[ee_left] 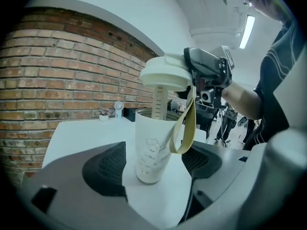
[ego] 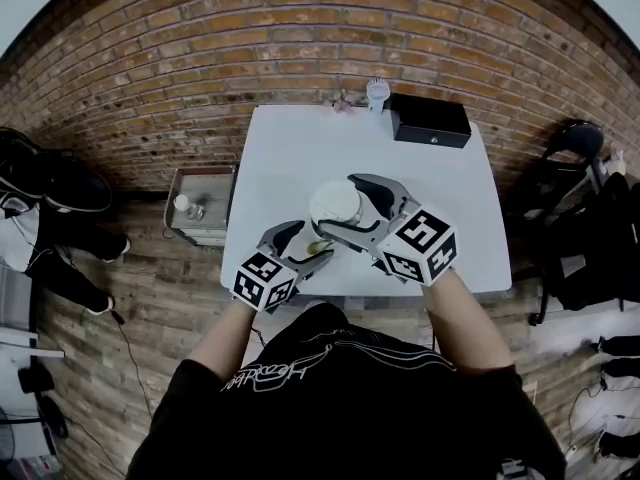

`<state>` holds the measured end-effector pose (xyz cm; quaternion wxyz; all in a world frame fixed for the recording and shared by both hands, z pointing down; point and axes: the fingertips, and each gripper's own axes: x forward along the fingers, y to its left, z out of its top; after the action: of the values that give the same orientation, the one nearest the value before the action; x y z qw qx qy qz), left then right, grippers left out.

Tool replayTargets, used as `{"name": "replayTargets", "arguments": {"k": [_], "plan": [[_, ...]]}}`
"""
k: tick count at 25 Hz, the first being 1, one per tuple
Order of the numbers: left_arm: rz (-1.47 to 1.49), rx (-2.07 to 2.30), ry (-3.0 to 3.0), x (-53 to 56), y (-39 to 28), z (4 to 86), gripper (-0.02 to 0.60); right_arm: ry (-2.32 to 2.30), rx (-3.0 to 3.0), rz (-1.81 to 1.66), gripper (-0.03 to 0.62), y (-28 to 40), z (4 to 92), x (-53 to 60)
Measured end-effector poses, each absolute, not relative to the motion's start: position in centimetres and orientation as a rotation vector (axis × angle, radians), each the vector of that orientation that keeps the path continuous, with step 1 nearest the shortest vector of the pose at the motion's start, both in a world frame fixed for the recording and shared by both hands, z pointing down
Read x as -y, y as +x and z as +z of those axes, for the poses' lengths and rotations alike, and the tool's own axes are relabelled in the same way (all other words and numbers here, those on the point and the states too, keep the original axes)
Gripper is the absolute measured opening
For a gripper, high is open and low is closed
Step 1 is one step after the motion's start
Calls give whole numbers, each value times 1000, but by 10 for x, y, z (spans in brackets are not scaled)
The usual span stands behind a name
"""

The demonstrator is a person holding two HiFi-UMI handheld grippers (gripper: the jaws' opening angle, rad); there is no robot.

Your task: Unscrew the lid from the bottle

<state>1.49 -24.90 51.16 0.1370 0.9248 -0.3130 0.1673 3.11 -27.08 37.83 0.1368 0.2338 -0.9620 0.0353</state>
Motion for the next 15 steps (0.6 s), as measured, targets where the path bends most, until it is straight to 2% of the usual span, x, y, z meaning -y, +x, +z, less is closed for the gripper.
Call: {"name": "replayTargets", "arguments": {"k": [6,7,9,11,13,15], "plan": [[465,891,2657,230,-10,493,360,700,2861,89,373,37,339,268],[449,904,2650,230,-16,486,336,706,2872,80,373,39,332,268],[408,959,2641,232,-28,466,197,726,2897,61,373,42,315,268],[347,1006,2641,233,-37,441,99,744,2928,41,373,43,298,265],[259,1017,2659,229,-41,412,52,757,2956,14,373,45,281,258],[186,1021,2688,220,-41,383,38,771,2971,-6,373,46,266,249]]}}
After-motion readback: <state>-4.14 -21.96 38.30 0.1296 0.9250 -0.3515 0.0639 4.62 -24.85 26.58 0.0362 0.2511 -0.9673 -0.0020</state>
